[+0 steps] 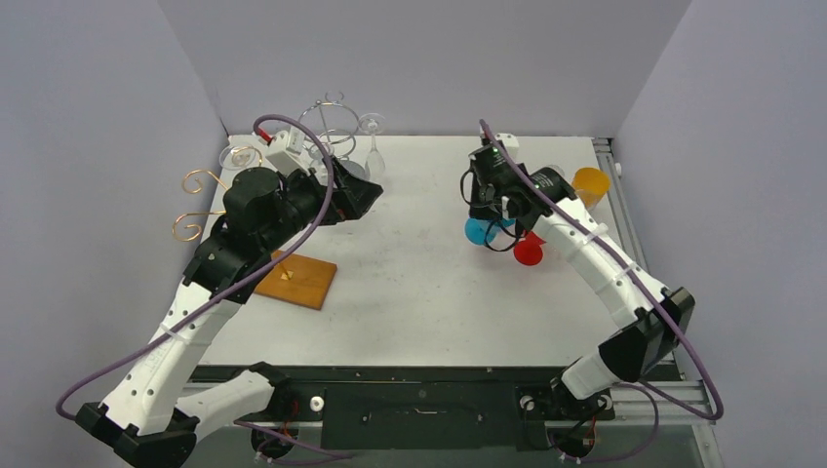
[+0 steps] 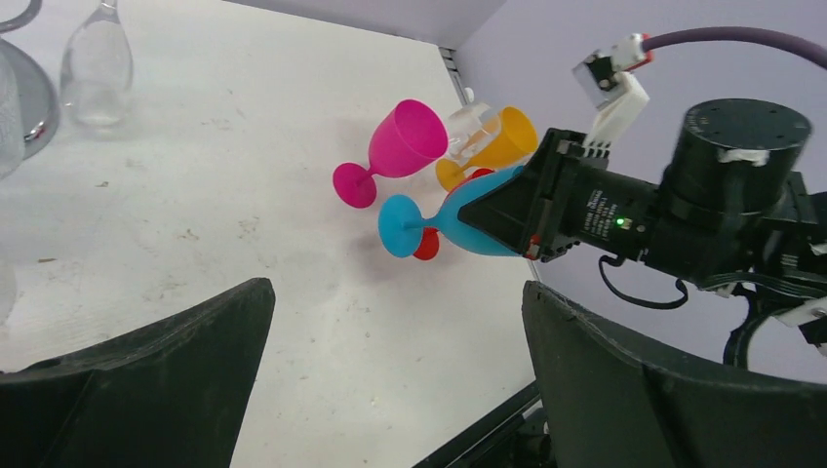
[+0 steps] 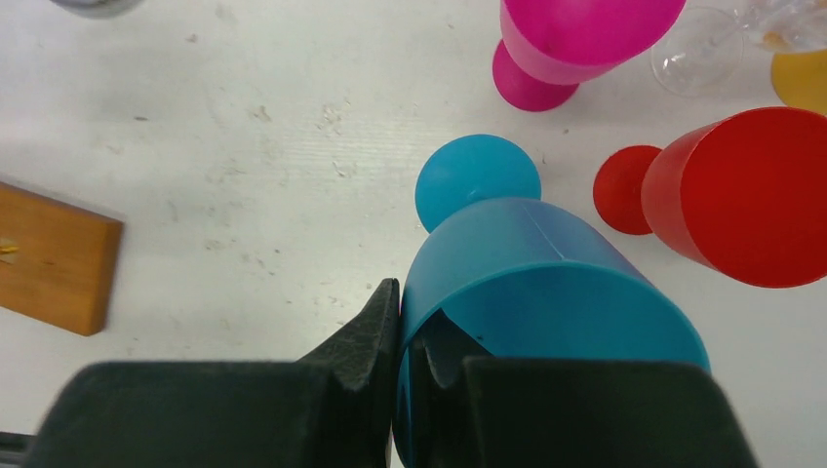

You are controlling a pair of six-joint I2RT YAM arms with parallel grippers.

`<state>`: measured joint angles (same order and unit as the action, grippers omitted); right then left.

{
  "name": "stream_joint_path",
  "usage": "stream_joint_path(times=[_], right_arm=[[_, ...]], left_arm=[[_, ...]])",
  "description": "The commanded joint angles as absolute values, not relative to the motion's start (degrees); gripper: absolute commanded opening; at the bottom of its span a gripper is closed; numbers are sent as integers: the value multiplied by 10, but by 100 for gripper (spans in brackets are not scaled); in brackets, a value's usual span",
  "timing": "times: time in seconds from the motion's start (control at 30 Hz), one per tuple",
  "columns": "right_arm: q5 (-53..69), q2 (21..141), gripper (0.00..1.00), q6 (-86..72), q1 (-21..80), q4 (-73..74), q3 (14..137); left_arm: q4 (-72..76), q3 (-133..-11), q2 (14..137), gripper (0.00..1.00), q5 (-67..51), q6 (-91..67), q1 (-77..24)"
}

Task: Take the wine glass off the wine glass rack
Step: Place the wine glass at the center of the board.

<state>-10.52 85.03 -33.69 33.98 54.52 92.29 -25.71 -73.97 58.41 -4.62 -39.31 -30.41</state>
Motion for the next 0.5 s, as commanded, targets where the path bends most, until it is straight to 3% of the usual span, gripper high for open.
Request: stream_joint_path(times=[0.0,0.47], right_arm=[[-143,886,0,-291,347,572,935],[-110,990,0,-261,337,529,912]], left_arm=[[-281,-769,573,96,-23,-345,-306],[-288,-768,568,96,-9,-332,-300]])
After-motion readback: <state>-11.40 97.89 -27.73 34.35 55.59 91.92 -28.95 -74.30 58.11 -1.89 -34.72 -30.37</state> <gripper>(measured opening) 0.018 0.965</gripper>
